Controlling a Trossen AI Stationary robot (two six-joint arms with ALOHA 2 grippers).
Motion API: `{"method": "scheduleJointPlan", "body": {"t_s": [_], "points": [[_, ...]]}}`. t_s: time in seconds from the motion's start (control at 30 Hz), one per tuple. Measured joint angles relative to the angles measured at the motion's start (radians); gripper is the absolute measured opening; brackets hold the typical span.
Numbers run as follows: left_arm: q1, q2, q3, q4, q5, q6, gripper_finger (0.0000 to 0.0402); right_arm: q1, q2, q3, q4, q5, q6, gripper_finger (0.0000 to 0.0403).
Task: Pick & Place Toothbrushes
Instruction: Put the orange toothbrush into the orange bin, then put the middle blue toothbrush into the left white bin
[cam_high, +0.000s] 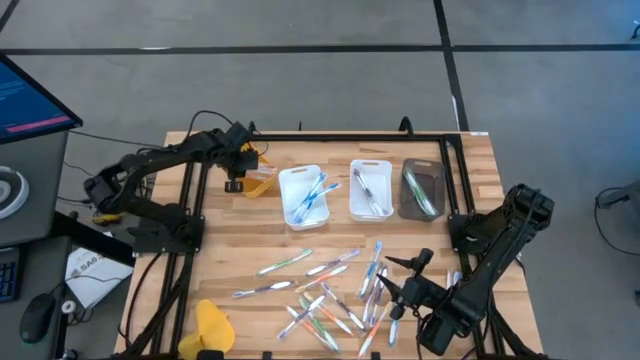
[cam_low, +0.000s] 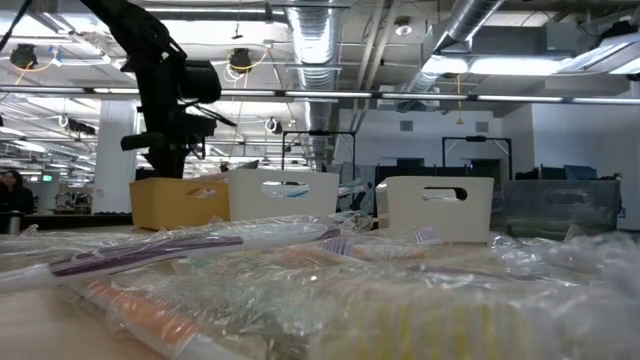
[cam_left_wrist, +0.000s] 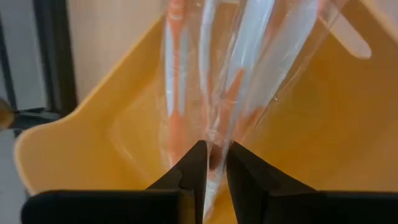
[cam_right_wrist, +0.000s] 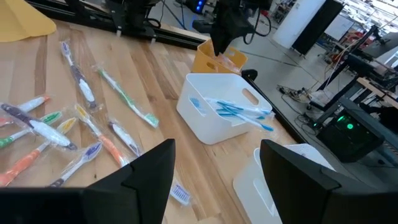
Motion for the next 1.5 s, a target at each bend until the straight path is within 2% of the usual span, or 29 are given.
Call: {"method": "scheduleJointPlan", "body": {"t_s": [0.3,0.57,0.8,0.9,1.07,1.33,1.5], "points": [[0.006,0.014,0.0,0.002,-0.02,0.036,0.0066,0.0,0.0,0.0,0.023,-0.003,0.0,0.023],[0.034,0.014,0.0,0.001,-0.031,0.027,0.0094,0.0,0.0,0.0,0.023,-0.004,0.0,0.023],[0.034,0.014,0.0,0.0,-0.028,-0.021,0.0153,0.0,0.0,0.0,0.023,-0.004,0.0,0.023],[0.034,0.014,0.0,0.001,-0.078,-0.03,0.0184,0.0,0.0,0.0,0.023,-0.006,0.0,0.023],[0.033,0.007,0.0,0.001,-0.083,-0.034,0.0213,0.0,0.0,0.0,0.023,-0.006,0.0,0.023],[0.029,0.005,0.0,0.0,-0.082,-0.02,0.0222,0.0,0.0,0.0,0.023,-0.007,0.0,0.023],[0.029,0.004,0.0,-0.013,-0.01,0.005,0.0207,0.0,0.0,0.0,0.025,-0.047,0.0,0.023]]}}
